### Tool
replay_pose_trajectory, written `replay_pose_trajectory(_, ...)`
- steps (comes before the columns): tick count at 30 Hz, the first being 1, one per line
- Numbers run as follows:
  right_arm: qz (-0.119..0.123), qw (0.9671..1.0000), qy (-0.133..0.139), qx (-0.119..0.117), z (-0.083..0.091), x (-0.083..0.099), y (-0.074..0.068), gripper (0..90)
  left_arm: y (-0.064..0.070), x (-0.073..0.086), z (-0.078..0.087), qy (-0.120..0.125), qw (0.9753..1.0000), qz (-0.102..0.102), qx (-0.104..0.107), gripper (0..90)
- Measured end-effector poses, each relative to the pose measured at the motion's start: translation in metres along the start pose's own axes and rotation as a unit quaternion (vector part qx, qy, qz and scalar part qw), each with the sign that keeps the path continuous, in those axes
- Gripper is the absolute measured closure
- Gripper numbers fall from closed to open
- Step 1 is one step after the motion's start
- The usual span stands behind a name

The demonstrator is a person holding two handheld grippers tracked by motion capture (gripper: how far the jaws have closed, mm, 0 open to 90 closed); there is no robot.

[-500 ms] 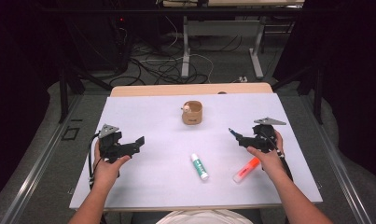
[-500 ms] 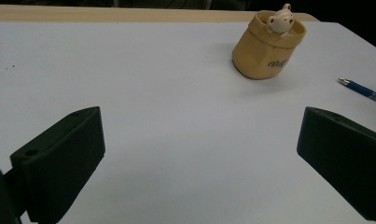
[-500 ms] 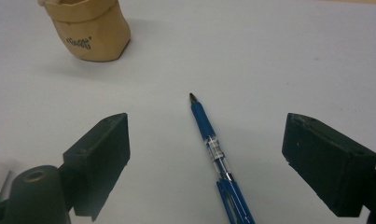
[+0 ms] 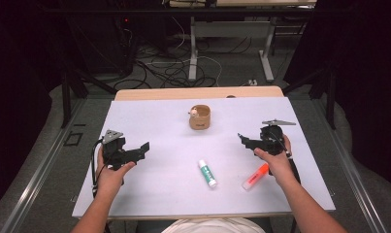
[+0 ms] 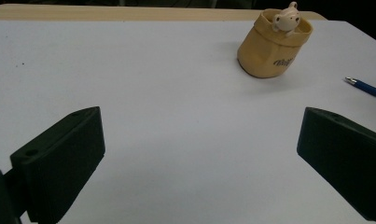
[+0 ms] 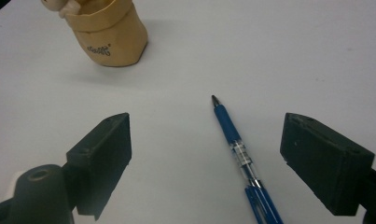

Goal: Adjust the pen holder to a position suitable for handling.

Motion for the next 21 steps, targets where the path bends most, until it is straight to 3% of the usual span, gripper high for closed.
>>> replay_pose_trajectory(8, 0.007, 0.9998, -0.010, -0.017, -0.008, -0.022, -0.014, 17.4, 0.000, 0.001, -0.001, 0.000, 1.0000, -0.008, -0.002, 0.8)
replay_pose_trajectory(13, 0.015, 0.9994, -0.019, -0.023, -0.014, -0.041, -0.026, 17.1, 0.001, 0.002, -0.002, 0.001, 1.0000, 0.000, 0.000, 0.8)
replay_pose_trajectory(21, 0.000, 0.9986, -0.040, -0.035, -0.025, -0.066, -0.043, 17.8, 0.001, 0.003, -0.002, 0.000, 1.0000, -0.007, -0.001, 0.8)
Point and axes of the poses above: each handheld gripper's, and its own axes: z roughly backward along the jaws, x roughly out of its underside, y roughly to its right, the point moved 6 cm from there along -z, roughly forward along the jaws, and after that the axes turned 8 degrees about z, right-handed, at the moved point
